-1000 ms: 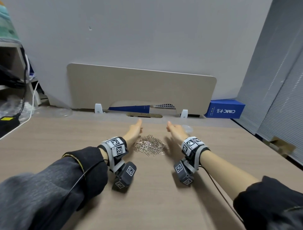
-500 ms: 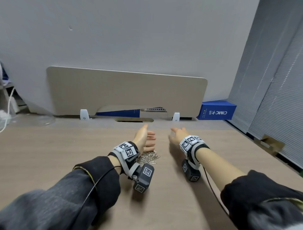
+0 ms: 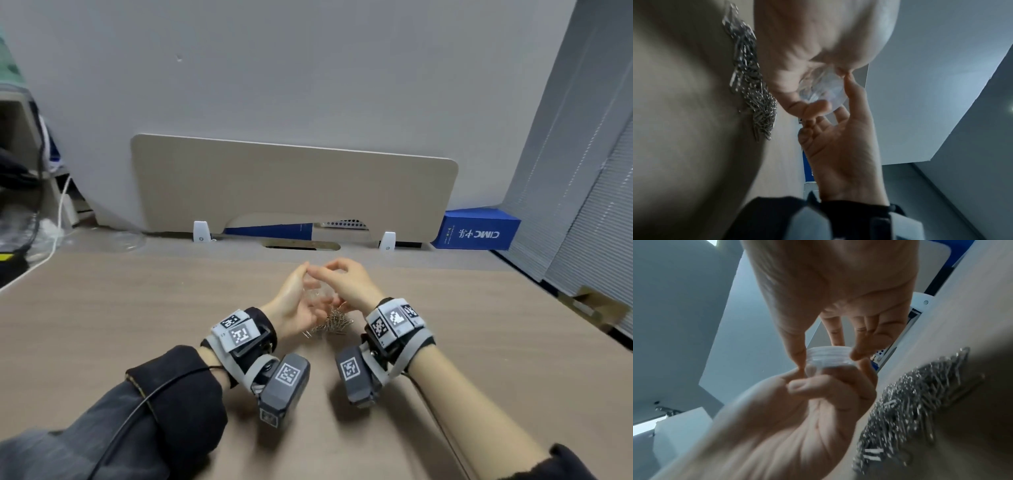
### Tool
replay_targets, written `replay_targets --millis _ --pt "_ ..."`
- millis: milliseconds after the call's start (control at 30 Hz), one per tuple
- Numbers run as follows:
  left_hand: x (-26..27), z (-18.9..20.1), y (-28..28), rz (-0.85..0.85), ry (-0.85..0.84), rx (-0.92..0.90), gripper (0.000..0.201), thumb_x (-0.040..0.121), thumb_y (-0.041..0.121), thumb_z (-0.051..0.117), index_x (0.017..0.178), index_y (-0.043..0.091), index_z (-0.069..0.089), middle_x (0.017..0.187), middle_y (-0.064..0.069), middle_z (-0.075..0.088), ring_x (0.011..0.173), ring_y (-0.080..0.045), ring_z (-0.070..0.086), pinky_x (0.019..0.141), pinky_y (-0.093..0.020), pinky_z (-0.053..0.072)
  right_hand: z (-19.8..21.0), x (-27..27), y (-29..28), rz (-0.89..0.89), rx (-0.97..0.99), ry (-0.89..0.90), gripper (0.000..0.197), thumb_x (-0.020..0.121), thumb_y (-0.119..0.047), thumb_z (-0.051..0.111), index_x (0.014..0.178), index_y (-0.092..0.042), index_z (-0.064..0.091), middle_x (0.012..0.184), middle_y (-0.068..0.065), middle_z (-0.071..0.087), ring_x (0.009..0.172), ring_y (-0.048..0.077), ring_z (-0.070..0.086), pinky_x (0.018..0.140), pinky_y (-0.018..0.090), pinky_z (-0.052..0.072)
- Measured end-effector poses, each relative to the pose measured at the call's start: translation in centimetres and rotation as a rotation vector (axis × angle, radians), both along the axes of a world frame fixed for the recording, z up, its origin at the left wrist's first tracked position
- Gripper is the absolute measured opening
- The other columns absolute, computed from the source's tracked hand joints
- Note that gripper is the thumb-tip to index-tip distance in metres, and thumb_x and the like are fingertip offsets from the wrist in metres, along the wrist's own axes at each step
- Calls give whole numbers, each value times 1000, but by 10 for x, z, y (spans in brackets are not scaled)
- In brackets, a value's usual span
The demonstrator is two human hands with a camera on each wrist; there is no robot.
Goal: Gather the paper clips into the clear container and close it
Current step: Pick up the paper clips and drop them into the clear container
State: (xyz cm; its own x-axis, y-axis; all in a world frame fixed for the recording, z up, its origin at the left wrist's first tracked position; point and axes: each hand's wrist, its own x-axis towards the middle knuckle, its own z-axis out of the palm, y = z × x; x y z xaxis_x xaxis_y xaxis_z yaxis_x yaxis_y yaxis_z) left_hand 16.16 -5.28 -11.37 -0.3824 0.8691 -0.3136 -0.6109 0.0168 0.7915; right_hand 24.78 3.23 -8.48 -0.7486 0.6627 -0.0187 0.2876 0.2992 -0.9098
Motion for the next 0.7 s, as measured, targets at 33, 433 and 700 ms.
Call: replay_targets --millis 33,433,700 --pt "-3 -1 -6 -16 13 -17 62 101 56 31 136 7 44 72 -12 53 42 -11 42 31 -17 33 -4 -2 -5 9 18 8 45 84 -52 65 107 -13 58 77 0 62 49 10 49 41 18 38" --pt "-11 -21 -23 -63 4 -76 55 99 58 26 90 10 51 56 -2 35 31 -5 21 27 -9 15 -31 -19 -10 86 303 -37 66 69 -75 54 76 -11 67 75 8 71 65 15 60 67 36 50" --pt "-15 -25 -21 -62 91 -92 39 97 44 28 102 13 51 53 -2 35 31 -5 19 29 -7 15 -44 -24 2 181 289 0 76 61 -81 56 103 -18 67 96 -7 64 91 10 60 84 30 47"
